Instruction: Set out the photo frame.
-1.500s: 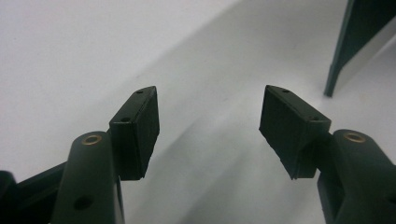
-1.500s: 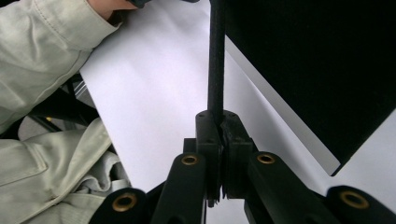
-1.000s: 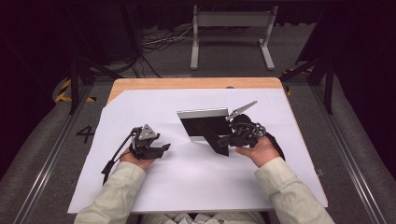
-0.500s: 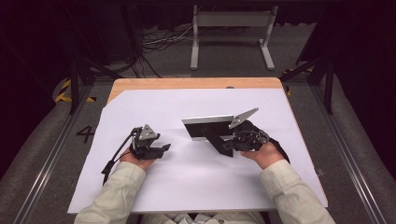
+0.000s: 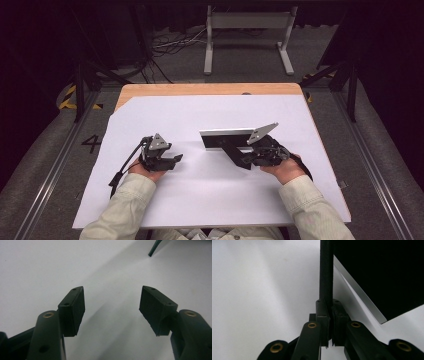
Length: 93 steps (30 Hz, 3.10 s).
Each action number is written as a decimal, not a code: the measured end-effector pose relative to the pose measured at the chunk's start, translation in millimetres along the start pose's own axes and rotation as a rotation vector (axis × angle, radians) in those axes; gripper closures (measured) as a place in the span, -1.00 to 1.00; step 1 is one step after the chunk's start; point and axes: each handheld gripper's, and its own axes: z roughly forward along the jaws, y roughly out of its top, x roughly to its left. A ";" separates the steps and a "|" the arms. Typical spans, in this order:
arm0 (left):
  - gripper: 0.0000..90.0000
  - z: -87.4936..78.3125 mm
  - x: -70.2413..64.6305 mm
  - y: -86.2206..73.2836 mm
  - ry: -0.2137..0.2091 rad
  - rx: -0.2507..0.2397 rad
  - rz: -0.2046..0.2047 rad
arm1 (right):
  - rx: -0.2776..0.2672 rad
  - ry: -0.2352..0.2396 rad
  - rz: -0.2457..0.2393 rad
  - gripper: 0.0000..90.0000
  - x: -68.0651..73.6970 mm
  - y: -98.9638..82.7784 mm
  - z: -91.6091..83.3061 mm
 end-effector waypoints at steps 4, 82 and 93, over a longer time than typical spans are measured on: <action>-0.16 -0.2 -0.4 0.1 -0.001 -0.001 0.001 | 0.009 -0.011 0.005 0.88 -0.1 -3.8 2.7; 0.89 -1.9 -0.9 42.4 -0.213 -0.057 -0.050 | -0.295 -0.195 0.169 0.60 -34.1 -68.2 -80.9; 0.92 5.9 6.2 45.5 -0.258 -0.065 -0.124 | -0.294 -0.197 0.171 0.60 -36.5 -65.3 -80.8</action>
